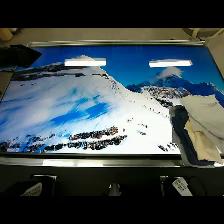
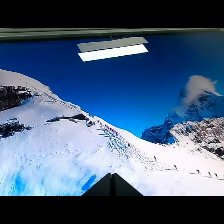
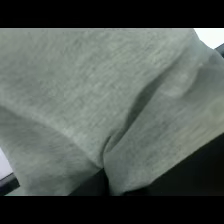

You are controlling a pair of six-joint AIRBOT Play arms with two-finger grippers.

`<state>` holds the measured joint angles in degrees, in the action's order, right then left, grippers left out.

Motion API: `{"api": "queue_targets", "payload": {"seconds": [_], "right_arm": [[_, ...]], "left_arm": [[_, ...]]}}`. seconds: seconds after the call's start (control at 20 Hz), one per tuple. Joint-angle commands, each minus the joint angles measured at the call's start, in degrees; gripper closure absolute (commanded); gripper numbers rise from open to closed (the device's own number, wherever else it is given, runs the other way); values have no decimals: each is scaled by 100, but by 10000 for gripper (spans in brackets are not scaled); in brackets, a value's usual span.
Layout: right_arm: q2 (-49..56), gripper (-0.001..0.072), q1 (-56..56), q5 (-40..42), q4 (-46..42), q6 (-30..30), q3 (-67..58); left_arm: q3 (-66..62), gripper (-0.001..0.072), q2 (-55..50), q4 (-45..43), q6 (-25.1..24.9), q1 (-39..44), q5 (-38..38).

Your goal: Fold the shirts.

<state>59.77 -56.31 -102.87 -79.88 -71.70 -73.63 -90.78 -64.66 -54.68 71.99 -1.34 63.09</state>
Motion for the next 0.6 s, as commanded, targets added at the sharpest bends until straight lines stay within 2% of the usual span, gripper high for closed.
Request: {"api": "queue_targets", "payload": {"seconds": [0.0, 0.15, 0.2, 0.25, 0.35, 0.4, 0.55], "right_arm": [[-507, 684, 0, 304, -323, 50, 1460], [-592, 671, 0, 527, -323, 28, 1864], [-592, 558, 0, 702, -317, 33, 1845], [-590, 409, 0, 796, -227, 103, 1781], [-590, 126, 0, 925, -245, 682, 1368], [-590, 95, 0, 1102, -319, 841, 1010], [-520, 116, 103, 2490, -190, 968, -573]], "left_arm": [[0, 681, -22, 2, -4, 2, -4], [0, 682, -24, 2, -4, 2, -2], [0, 681, -24, 2, -4, 2, -2], [-2, 681, -24, 4, -2, 2, -2], [-4, 681, -22, 4, -2, 2, -4], [-20, 682, -22, 4, -2, 2, -7], [-229, 682, -26, 0, -4, 2, -236]]}}
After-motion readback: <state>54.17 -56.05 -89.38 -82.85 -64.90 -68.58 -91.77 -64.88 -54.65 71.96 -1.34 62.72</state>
